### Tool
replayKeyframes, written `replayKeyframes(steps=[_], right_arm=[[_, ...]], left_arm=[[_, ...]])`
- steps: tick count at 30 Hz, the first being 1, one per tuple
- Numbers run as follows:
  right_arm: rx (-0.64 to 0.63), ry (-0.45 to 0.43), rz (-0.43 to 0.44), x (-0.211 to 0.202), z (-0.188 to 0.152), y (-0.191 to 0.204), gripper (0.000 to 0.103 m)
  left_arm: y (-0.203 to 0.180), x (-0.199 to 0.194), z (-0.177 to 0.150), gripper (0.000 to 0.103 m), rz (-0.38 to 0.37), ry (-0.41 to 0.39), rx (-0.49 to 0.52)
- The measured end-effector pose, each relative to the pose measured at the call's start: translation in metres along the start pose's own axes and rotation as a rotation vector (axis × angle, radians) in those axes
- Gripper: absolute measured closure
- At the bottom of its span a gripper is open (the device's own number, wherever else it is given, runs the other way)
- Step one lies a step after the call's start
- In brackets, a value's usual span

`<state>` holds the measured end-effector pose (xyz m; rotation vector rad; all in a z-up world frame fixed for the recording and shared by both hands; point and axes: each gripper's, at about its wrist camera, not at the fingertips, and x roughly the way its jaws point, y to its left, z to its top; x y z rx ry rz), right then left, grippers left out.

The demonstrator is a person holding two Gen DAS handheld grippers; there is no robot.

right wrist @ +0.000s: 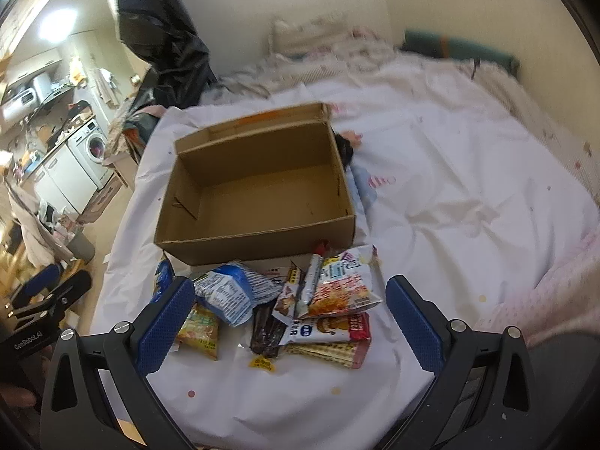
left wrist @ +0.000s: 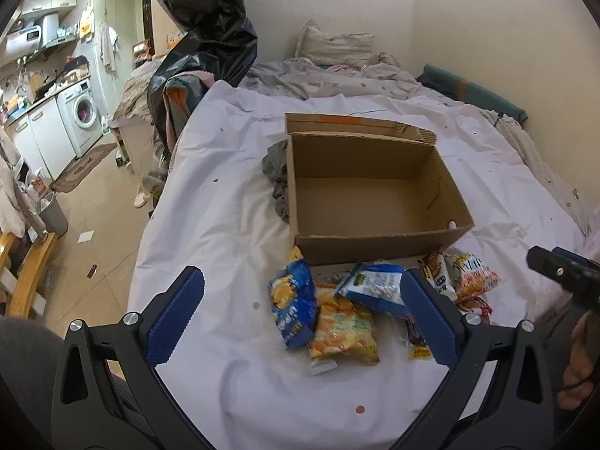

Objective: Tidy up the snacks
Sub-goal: 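Grasp the blue cartoon chip bag with the left gripper while the right grasps the white snack bag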

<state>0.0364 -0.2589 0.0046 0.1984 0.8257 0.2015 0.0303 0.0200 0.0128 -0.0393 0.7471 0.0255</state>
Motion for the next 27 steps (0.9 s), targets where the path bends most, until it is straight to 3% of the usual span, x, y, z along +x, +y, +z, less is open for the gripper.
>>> replayKeyframes(steps=[6, 12, 18, 20, 22, 27], right_arm=[[0.175, 0.203, 0.04, 0.032, 0.028, -0.049, 0.0], [0.347, 0.404, 0.004, 0.083, 0.012, -0.091, 0.0], [0.251, 0.479, -0.027, 0.123, 0.011, -0.081, 0.004], [0.264, 0.512, -0.012, 0.14, 0.013, -0.081, 0.014], [0.307, 0.554, 0.005, 0.158, 0.01, -0.082, 0.033], [0.388, 0.587, 0.036, 0.173, -0.002, -0.09, 0.053]], left_arm=[[0.015, 0.033, 0.028, 0.0, 0.01, 0.148, -0.034], [0.028, 0.067, 0.032, 0.0, 0.043, 0.252, -0.057], [0.034, 0.093, 0.027, 0.0, 0.037, 0.33, -0.095], [0.036, 0.098, 0.024, 0.0, 0.033, 0.345, -0.109], [0.038, 0.102, 0.021, 0.0, 0.039, 0.357, -0.122], [0.043, 0.103, 0.017, 0.0, 0.061, 0.363, -0.127]])
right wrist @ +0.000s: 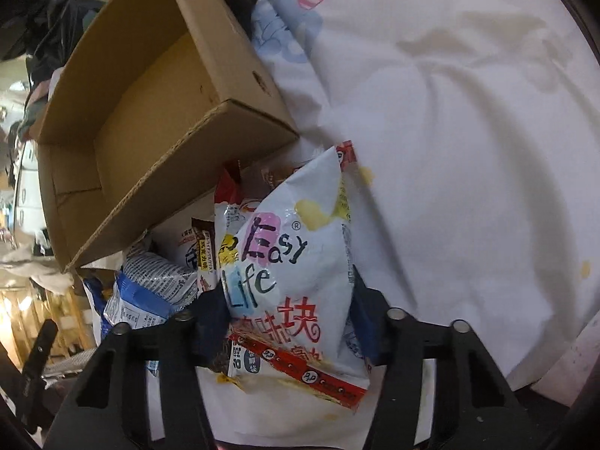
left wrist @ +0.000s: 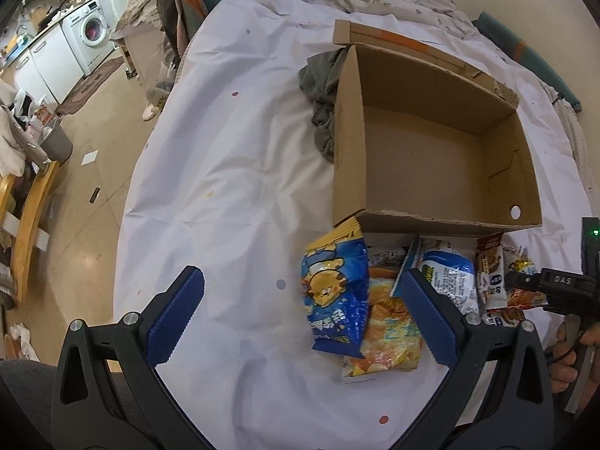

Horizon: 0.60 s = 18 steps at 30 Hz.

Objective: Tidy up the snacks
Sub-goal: 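Grasp the blue cartoon chip bag with the left gripper while the right grasps the white snack bag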

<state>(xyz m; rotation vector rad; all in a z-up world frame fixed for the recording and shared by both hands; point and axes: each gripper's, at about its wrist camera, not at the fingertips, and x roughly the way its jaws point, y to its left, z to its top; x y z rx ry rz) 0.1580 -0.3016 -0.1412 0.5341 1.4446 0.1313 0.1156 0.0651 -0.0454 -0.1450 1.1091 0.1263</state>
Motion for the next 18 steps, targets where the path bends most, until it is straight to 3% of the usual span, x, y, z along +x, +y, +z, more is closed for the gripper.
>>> replayKeyframes(steps=[1, 6, 8, 13, 18], right_arm=[[-0.014, -0.012, 0.003, -0.006, -0.002, 0.0, 0.06], [-0.045, -0.061, 0.029, -0.037, -0.012, -0.004, 0.07], [-0.072, -0.108, 0.051, -0.056, -0.02, -0.002, 0.071], [-0.121, -0.234, 0.241, -0.098, -0.039, 0.007, 0.071], [-0.149, -0.244, 0.275, -0.097, -0.041, 0.017, 0.071]], left_arm=[[0.001, 0.001, 0.001, 0.0, 0.0, -0.002, -0.005], [0.01, 0.002, 0.004, 0.0, 0.007, 0.0, -0.049], [0.014, 0.002, 0.005, 0.0, 0.004, 0.001, -0.071], [0.028, 0.009, 0.008, 0.0, -0.021, 0.028, -0.146], [0.022, 0.029, 0.007, 0.001, -0.048, 0.106, -0.152]])
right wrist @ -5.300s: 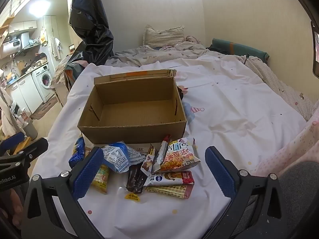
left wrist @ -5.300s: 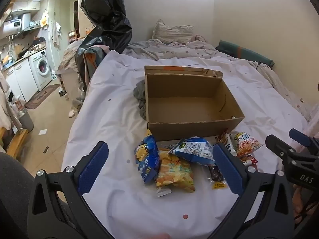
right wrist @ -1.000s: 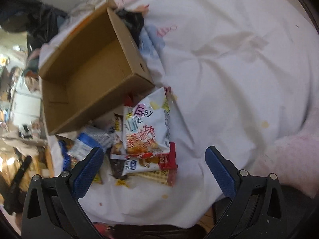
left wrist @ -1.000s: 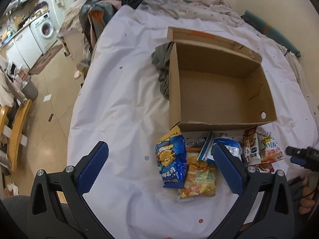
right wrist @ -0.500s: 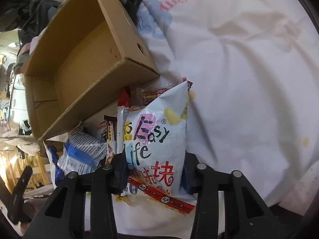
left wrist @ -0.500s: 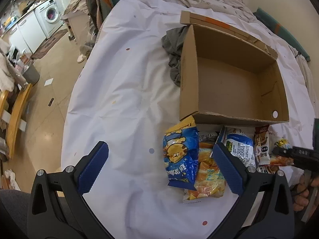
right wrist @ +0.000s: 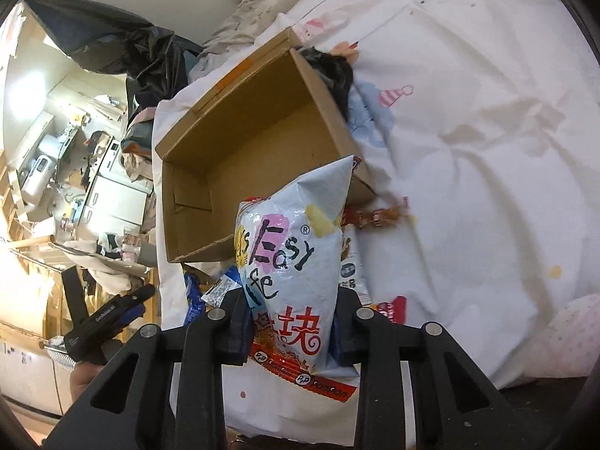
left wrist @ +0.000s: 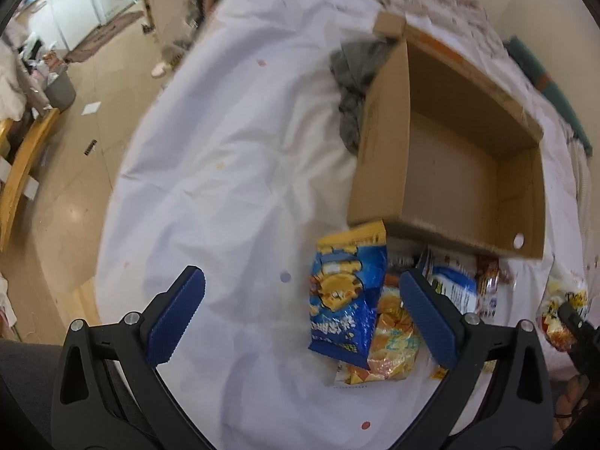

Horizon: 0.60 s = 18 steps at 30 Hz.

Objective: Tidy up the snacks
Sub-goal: 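Grasp the blue cartoon chip bag with the left gripper while the right grasps the white snack bag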

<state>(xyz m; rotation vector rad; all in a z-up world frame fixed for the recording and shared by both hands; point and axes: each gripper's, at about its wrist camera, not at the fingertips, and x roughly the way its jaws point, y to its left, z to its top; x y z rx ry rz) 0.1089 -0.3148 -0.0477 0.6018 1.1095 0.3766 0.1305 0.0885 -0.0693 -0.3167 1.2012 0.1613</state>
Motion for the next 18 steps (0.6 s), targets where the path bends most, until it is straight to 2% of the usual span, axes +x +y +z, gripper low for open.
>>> replayKeyframes(steps=[4, 6, 7, 9, 11, 13, 16, 18], right_arm=[[-0.012, 0.029, -0.017, 0.019, -0.002, 0.006, 0.071], [-0.023, 0.033, -0.02, 0.024, -0.002, 0.008, 0.071], [-0.034, 0.033, -0.029, 0.025, -0.003, 0.01, 0.071], [-0.047, 0.03, -0.036, 0.027, -0.002, 0.012, 0.071], [-0.048, 0.027, -0.034, 0.025, -0.003, 0.012, 0.071], [-0.041, 0.026, -0.033, 0.026, -0.001, 0.01, 0.071], [-0.036, 0.028, -0.027, 0.026, 0.0, 0.01, 0.071], [-0.045, 0.026, -0.024, 0.026, 0.0, 0.012, 0.071]], left_arm=[[-0.01, 0.029, -0.005, 0.007, -0.005, 0.075, -0.007], [-0.014, 0.047, -0.009, 0.019, 0.012, 0.112, -0.003], [-0.014, 0.053, -0.011, 0.022, 0.004, 0.133, -0.009], [-0.013, 0.064, -0.015, 0.037, -0.012, 0.18, -0.04], [-0.013, 0.07, -0.018, 0.04, -0.014, 0.191, -0.051], [-0.014, 0.072, -0.018, 0.049, -0.003, 0.193, -0.049], [-0.012, 0.067, -0.019, 0.075, 0.049, 0.18, -0.039], [-0.011, 0.062, -0.021, 0.08, 0.067, 0.174, -0.032]])
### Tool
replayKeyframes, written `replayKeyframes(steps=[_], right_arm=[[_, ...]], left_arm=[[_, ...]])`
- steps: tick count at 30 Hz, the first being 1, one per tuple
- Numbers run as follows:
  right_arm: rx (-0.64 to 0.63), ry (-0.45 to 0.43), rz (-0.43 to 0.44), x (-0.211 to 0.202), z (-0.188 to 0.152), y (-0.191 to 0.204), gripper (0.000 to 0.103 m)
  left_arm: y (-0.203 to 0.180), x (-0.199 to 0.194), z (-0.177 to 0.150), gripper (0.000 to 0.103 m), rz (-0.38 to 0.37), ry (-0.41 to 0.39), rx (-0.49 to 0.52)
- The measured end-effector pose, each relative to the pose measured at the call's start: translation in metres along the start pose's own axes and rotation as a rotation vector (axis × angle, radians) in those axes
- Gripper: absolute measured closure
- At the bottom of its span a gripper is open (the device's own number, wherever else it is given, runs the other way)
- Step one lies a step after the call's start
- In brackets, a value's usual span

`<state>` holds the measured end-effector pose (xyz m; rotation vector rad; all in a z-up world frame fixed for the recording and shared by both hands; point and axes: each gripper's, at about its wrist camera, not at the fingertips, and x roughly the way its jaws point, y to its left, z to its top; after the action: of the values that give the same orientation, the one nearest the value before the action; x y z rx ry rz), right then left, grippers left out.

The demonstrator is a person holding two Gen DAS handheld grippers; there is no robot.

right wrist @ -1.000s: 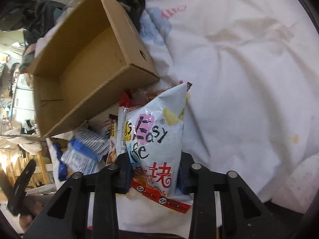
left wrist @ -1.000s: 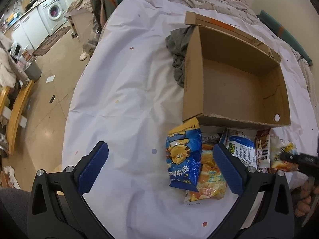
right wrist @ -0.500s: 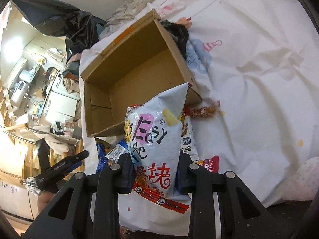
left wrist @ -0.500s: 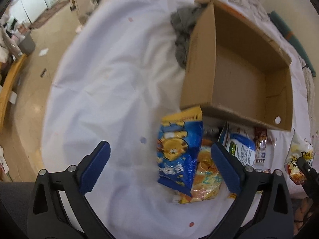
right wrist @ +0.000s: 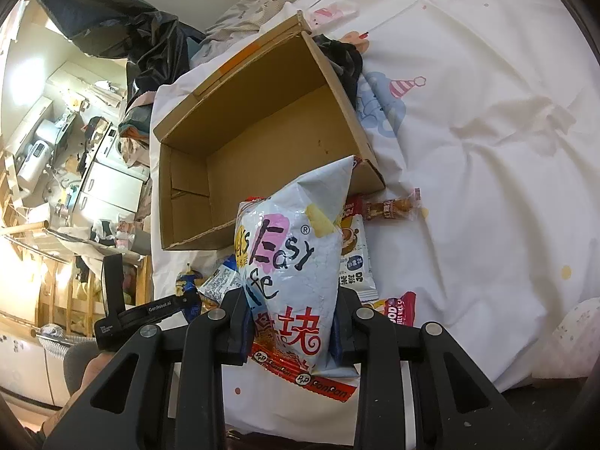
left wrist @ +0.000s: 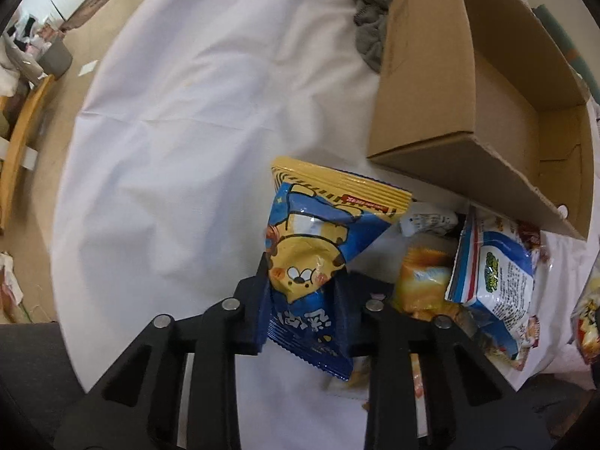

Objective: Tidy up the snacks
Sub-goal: 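Grasp the blue cartoon chip bag with the left gripper while the right grasps the white snack bag, then lower both held bags into the box and open both grippers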

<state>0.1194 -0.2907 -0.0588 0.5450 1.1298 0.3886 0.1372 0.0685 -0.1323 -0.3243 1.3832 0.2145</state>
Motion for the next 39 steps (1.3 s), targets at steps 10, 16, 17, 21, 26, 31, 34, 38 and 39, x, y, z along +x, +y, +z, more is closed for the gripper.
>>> replayKeyframes(steps=[10, 16, 17, 21, 26, 31, 34, 38, 39], right_arm=[[-0.082, -0.01, 0.051, -0.005, -0.005, 0.016, 0.071], [-0.111, -0.102, 0.158, -0.027, -0.002, 0.027, 0.071], [-0.111, -0.115, 0.168, -0.029, -0.001, 0.028, 0.071], [-0.103, -0.198, 0.206, -0.042, 0.013, 0.032, 0.071], [-0.088, -0.246, 0.169, -0.043, 0.037, 0.034, 0.071], [-0.06, -0.234, 0.14, -0.028, 0.062, 0.03, 0.071], [-0.074, -0.222, 0.1, -0.015, 0.073, 0.031, 0.071], [-0.084, -0.203, 0.062, 0.002, 0.084, 0.031, 0.071], [-0.087, -0.199, 0.052, 0.006, 0.087, 0.031, 0.071]], left_arm=[[-0.002, -0.042, -0.02, 0.081, 0.08, -0.104, 0.024], [0.0, -0.093, -0.024, 0.081, 0.091, -0.248, 0.009], [-0.001, -0.101, -0.027, 0.081, 0.078, -0.269, 0.013], [-0.025, -0.14, -0.016, 0.081, 0.021, -0.35, 0.069], [-0.051, -0.166, 0.003, 0.081, 0.02, -0.452, 0.176], [-0.073, -0.16, 0.021, 0.081, -0.008, -0.457, 0.23], [-0.084, -0.152, 0.03, 0.081, -0.017, -0.453, 0.257], [-0.096, -0.141, 0.04, 0.081, -0.025, -0.441, 0.293], [-0.099, -0.137, 0.042, 0.081, -0.024, -0.441, 0.306]])
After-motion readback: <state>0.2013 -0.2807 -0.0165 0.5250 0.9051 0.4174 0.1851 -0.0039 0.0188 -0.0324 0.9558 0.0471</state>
